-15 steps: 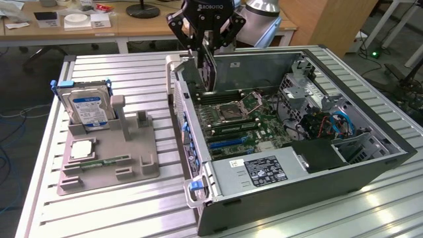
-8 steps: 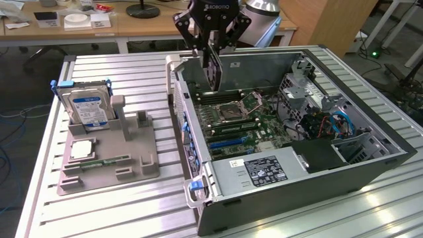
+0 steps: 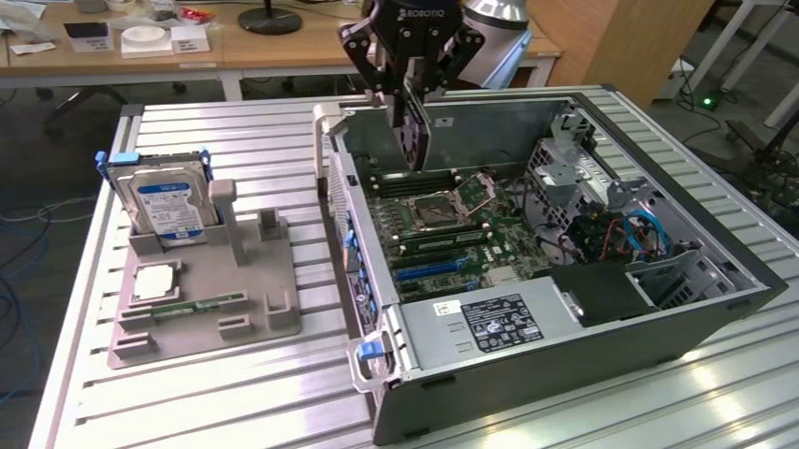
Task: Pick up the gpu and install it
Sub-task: 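Pick up the gpu and move the gpu toward the slot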
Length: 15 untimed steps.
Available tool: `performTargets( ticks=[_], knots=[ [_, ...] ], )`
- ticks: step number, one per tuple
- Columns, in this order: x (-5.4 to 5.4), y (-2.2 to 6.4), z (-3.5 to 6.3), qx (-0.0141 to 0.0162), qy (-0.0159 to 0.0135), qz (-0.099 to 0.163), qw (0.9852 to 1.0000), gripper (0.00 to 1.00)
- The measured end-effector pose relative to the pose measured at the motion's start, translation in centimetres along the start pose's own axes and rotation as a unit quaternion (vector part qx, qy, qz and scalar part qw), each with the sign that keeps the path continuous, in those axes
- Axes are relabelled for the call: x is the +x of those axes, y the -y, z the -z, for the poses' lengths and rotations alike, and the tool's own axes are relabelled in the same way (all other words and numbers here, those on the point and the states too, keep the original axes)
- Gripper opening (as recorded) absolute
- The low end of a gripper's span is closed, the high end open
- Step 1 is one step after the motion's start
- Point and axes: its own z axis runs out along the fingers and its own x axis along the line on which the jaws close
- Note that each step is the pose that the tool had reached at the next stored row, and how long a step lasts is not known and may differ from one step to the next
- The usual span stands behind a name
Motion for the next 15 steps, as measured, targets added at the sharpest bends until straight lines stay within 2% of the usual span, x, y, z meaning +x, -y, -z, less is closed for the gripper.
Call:
performTargets(
  ticks=[15],
  knots=[
    [-2.1,-0.01,-0.05,0.0,0.0,0.0,1.0,0.27]
  ],
)
